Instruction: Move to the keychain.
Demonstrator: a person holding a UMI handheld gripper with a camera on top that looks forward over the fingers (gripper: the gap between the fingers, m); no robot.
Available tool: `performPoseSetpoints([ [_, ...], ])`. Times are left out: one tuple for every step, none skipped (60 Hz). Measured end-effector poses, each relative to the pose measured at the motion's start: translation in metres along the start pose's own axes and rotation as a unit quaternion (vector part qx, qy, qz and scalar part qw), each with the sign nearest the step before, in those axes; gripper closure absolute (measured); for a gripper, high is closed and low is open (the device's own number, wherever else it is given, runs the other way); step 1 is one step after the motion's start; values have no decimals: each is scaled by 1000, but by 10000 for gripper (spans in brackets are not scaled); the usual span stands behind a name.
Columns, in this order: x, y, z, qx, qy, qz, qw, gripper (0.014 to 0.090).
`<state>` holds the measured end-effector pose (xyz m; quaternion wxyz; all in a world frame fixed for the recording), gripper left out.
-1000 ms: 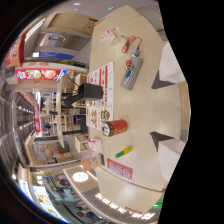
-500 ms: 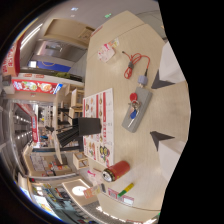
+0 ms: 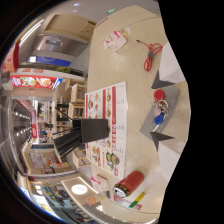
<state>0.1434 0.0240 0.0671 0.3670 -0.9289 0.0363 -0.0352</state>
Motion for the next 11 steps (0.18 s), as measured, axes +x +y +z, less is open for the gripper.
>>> performPoseSetpoints([
  [0, 0, 1, 0, 0, 0, 1000, 201],
  [1, 0, 1, -1, 0, 0, 1000, 202],
  [1, 0, 2, -2, -1, -1, 1000, 201],
  [1, 0, 3, -2, -1, -1, 1000, 203],
  [1, 0, 3, -3, -1, 0, 1000, 201],
  [2, 0, 3, -3, -1, 0, 1000, 202],
  [2, 1, 4, -3, -1, -1, 1000, 202],
  [2, 1, 4, -4, -1, -1, 1000, 202],
  [2, 1, 4, -4, -1, -1, 1000, 202],
  [1, 1, 4, -4, -2, -1, 1000, 201],
  [1, 1, 4, -4, -3, 0, 1000, 202],
])
